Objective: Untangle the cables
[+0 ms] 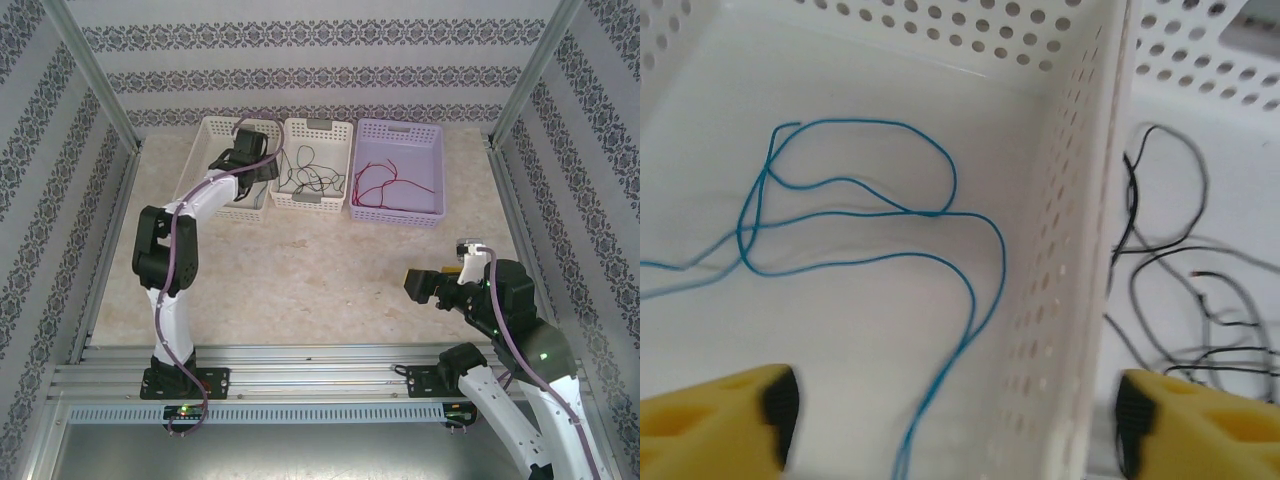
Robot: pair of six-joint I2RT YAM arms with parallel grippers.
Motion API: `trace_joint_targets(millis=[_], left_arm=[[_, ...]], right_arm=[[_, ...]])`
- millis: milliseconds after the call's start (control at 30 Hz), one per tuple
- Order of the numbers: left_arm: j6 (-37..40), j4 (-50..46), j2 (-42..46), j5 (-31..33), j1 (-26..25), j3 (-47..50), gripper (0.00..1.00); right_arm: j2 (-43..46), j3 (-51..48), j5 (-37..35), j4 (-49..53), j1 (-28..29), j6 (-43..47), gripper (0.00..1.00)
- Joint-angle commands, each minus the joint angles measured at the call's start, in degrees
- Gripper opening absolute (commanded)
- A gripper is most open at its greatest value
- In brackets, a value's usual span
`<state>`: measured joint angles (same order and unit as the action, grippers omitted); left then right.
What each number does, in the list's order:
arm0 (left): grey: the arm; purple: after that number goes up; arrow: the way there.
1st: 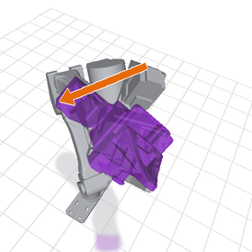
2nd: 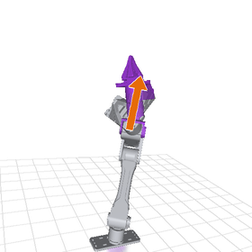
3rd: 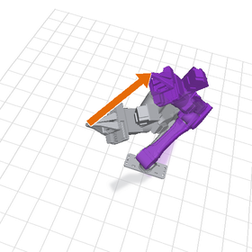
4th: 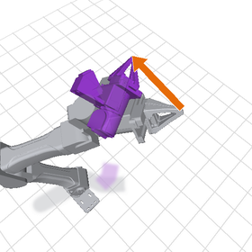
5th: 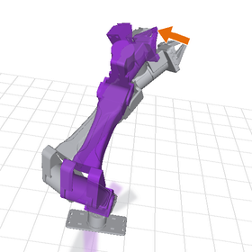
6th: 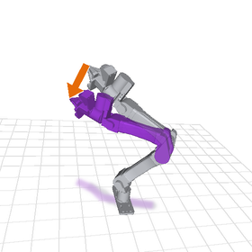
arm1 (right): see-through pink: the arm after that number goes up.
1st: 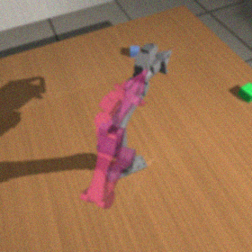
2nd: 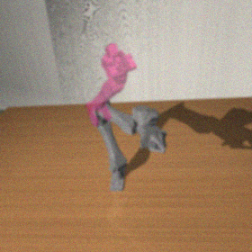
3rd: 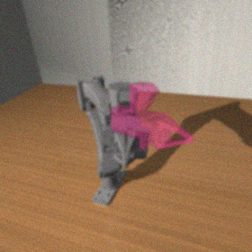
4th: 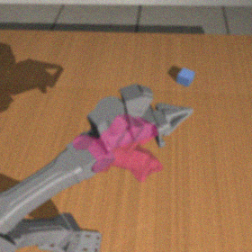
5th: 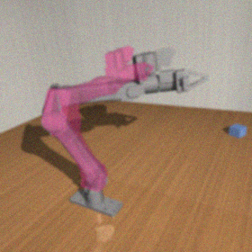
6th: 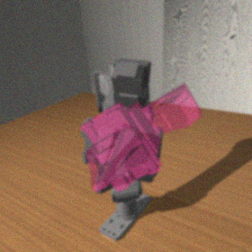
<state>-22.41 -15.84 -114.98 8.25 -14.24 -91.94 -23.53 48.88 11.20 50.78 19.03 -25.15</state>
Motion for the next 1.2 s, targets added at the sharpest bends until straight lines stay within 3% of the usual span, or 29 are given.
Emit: trace_joint_targets(millis=[0,233,400,500,667,733,800,900,1100,1167], left_arm=[[-2.6,2.5,9.9,-2.4,0.2,3.4,0.97],[-2.2,0.7,30.3,-0.7,-2.7,17.0,1.0],[0.6,-4.3,46.6,4.8,-4.2,27.7,1.0],[3.5,-8.3,53.0,6.2,-4.2,33.0,1.0],[7.1,-5.7,62.3,11.5,-4.0,44.0,1.0],[9.0,-4.9,63.7,13.3,-3.8,46.9,1.0],[10.4,-4.5,63.4,12.4,-3.0,49.2,1.0],[12.2,-0.4,62.7,12.1,-1.9,53.6,1.0],[9.9,5.5,60.0,8.5,3.9,57.5,1.0],[9.8,8.2,58.5,8.4,5.2,58.4,1.0]], right_arm=[[-0.7,-0.8,-3.0,-1.5,0.7,0.8,0.98],[-4.9,-1.7,-8.0,-7.4,0.6,6.1,0.98],[-10.9,-3.9,-15.9,-15.6,0.0,13.3,0.98],[-16.1,-7.2,-19.2,-25.8,-2.3,17.5,0.98],[-24.8,-15.4,-26.0,-46.7,-6.7,18.8,0.98],[-28.2,-21.0,-28.2,-59.8,-8.0,20.9,0.98],[-33.7,-23.9,-25.0,-70.0,-11.8,20.8,0.98],[-42.4,-25.5,-20.5,-79.7,-16.8,18.8,0.98],[-55.3,-25.2,-17.4,-91.0,-17.8,22.6,0.98],[-61.0,-27.3,-16.8,-100.1,-17.6,23.1,0.98]])
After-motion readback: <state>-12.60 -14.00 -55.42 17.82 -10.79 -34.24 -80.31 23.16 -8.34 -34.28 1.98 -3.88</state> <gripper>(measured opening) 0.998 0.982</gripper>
